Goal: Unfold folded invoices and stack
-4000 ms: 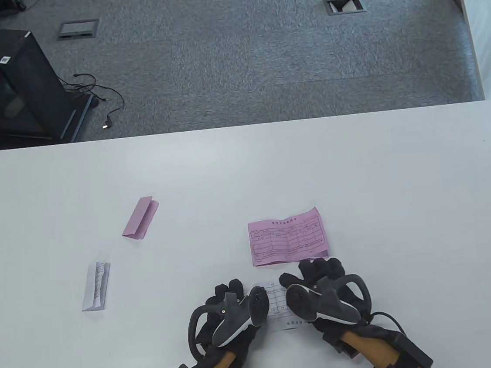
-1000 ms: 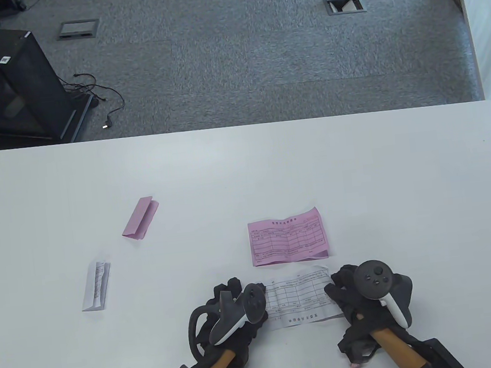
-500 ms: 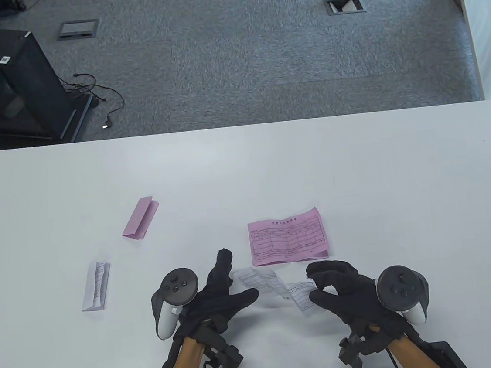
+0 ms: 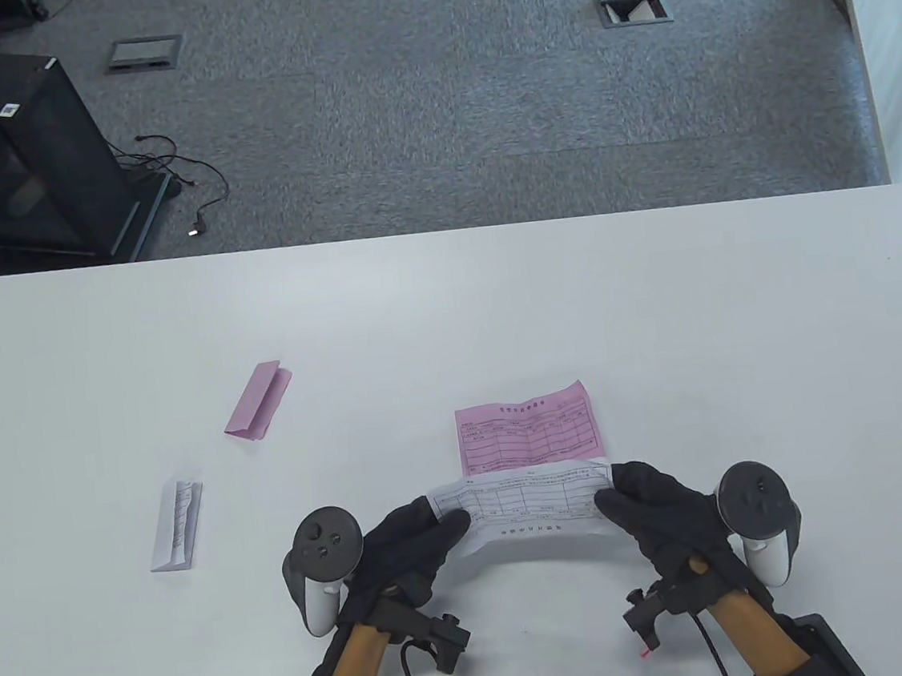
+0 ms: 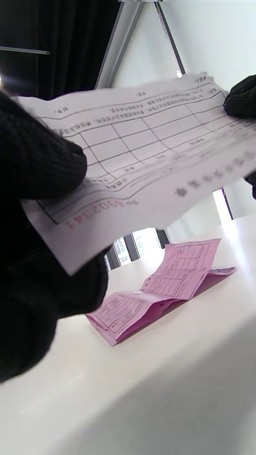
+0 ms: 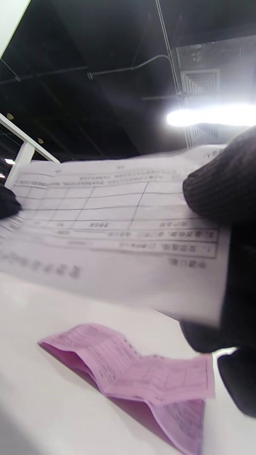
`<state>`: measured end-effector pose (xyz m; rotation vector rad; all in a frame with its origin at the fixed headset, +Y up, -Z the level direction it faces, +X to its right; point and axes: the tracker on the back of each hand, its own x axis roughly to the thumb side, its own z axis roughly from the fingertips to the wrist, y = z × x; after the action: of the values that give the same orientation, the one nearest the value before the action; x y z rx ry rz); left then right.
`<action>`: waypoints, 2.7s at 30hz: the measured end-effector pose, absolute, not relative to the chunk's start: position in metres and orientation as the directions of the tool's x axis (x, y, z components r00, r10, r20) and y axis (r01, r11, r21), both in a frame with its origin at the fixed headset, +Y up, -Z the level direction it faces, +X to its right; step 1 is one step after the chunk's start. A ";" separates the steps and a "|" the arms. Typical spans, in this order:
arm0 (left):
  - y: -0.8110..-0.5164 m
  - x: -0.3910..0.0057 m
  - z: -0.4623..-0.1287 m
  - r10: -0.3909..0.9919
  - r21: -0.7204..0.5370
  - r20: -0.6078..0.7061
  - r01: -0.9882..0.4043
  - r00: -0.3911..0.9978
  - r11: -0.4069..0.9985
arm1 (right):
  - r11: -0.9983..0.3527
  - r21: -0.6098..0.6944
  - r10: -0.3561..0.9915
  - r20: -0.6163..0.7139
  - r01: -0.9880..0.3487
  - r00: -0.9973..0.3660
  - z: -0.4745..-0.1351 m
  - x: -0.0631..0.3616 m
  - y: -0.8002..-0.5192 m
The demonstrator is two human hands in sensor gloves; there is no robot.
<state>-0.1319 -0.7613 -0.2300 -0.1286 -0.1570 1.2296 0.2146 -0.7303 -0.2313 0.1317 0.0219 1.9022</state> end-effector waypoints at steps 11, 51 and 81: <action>-0.746 -0.112 -0.247 0.773 -0.065 0.003 -0.772 0.634 0.633 | -0.584 -0.011 0.812 -0.006 -0.812 -0.584 -0.254 0.217 -0.734; -0.777 -0.058 -0.349 0.145 -0.253 -0.342 -0.240 0.928 0.937 | -0.994 0.110 -0.051 -0.251 0.024 -0.967 -0.357 0.167 -0.774; -0.733 -0.169 -0.345 0.034 -0.046 -0.520 -0.068 0.853 0.997 | -0.879 0.058 0.457 -0.178 -0.473 -0.872 -0.298 0.242 -0.742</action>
<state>-0.1692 -0.7332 -0.3445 -0.0636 0.5458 0.0538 0.2422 -0.7418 -0.2984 -0.2185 0.1360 2.6434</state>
